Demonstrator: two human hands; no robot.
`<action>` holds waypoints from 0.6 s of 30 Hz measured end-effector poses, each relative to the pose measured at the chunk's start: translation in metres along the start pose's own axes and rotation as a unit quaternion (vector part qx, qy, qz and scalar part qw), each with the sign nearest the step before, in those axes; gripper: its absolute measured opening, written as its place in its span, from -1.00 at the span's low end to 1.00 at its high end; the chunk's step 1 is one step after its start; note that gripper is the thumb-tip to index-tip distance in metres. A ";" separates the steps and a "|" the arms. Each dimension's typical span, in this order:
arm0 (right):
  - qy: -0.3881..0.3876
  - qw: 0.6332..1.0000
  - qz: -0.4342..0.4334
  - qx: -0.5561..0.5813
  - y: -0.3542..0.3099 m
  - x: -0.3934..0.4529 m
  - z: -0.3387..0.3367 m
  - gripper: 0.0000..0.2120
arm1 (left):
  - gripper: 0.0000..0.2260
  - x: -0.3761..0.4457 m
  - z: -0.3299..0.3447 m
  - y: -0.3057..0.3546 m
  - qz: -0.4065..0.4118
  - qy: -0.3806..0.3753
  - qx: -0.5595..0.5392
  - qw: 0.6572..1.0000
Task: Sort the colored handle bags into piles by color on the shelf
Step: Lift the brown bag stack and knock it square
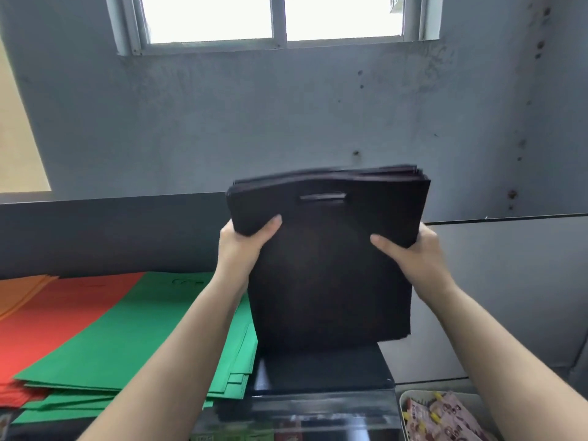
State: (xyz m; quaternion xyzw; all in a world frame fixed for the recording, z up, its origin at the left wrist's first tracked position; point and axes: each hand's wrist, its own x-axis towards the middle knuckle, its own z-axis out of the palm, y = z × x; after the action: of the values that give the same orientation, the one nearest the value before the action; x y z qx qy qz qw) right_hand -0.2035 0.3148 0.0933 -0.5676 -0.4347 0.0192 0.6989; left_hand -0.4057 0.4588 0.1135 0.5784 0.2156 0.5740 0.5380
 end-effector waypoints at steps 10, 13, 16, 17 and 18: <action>-0.057 0.990 0.106 0.075 0.018 -0.009 0.001 -0.71 | -0.68 0.008 -0.007 -0.009 -0.056 -0.061 0.034 0.996; -0.042 0.991 0.109 0.067 0.027 -0.023 0.004 -0.72 | -0.75 -0.003 -0.011 -0.027 -0.068 -0.048 0.023 0.996; -0.032 0.990 0.088 0.101 0.013 -0.005 0.005 -0.75 | -0.79 0.003 0.001 -0.009 -0.010 -0.048 0.016 0.999; -0.033 0.990 0.088 0.108 0.008 0.000 0.005 -0.75 | -0.78 0.006 0.003 -0.005 0.004 -0.053 0.012 0.999; -0.035 0.989 0.092 0.112 0.007 0.003 0.004 -0.74 | -0.75 0.008 0.003 -0.004 0.007 -0.059 0.003 0.998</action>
State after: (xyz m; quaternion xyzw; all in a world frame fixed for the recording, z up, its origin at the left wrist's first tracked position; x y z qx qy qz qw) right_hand -0.2005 0.3219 0.0890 -0.5220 -0.3999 0.1518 0.7379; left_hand -0.3994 0.4654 0.1142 0.6143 0.1810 0.5421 0.5441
